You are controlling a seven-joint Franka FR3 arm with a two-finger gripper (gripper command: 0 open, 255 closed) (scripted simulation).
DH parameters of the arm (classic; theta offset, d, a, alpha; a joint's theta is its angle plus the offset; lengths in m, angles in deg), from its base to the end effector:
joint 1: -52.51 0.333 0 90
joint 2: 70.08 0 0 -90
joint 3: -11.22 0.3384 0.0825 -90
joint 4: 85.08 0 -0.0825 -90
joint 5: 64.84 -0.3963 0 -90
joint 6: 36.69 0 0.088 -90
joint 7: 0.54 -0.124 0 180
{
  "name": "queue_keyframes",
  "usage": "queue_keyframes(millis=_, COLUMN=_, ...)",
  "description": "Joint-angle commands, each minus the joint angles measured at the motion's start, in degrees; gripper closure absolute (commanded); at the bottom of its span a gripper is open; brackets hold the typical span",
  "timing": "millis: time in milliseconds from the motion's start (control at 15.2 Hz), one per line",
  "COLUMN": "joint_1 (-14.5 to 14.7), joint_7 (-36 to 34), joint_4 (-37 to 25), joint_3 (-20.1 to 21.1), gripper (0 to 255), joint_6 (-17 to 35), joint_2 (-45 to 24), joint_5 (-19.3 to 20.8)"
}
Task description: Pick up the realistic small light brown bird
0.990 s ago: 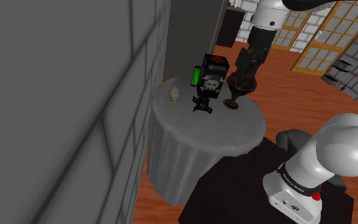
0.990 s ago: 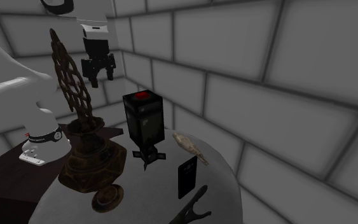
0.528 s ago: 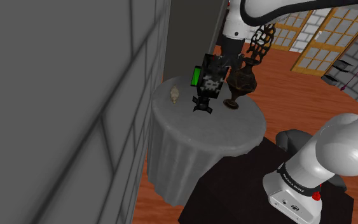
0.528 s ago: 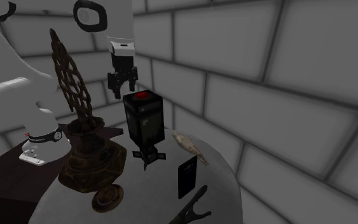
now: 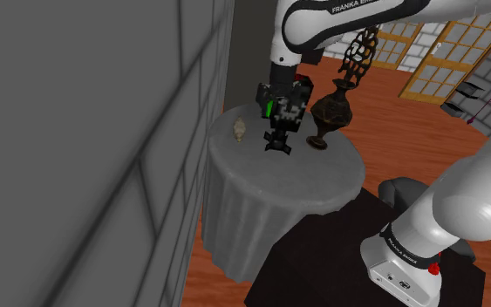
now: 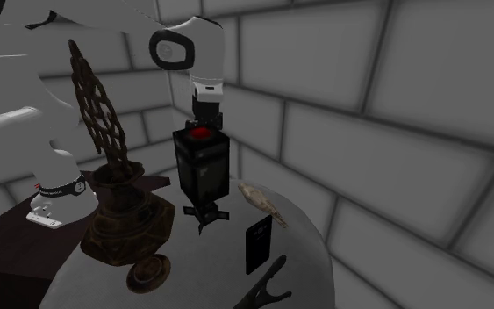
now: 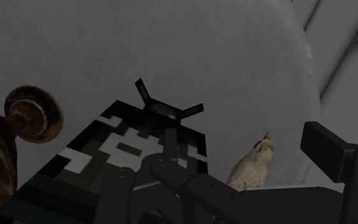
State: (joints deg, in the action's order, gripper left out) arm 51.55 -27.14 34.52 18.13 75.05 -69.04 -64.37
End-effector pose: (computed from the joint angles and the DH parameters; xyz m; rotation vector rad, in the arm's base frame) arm 0.5337 0.0551 0.4222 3.0450 -0.5495 -0.1730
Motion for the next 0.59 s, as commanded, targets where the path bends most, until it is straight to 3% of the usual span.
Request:
queue_keyframes(millis=0, joint_1=-0.01, joint_7=-2.54, joint_4=-3.18, joint_3=0.05, gripper=0, joint_6=1.15, joint_2=-4.73, joint_5=0.96)
queue_keyframes(millis=528, joint_1=0.91, joint_7=-10.97, joint_4=-20.42, joint_3=-1.41, gripper=0, joint_6=1.20, joint_2=-23.69, joint_5=4.12)
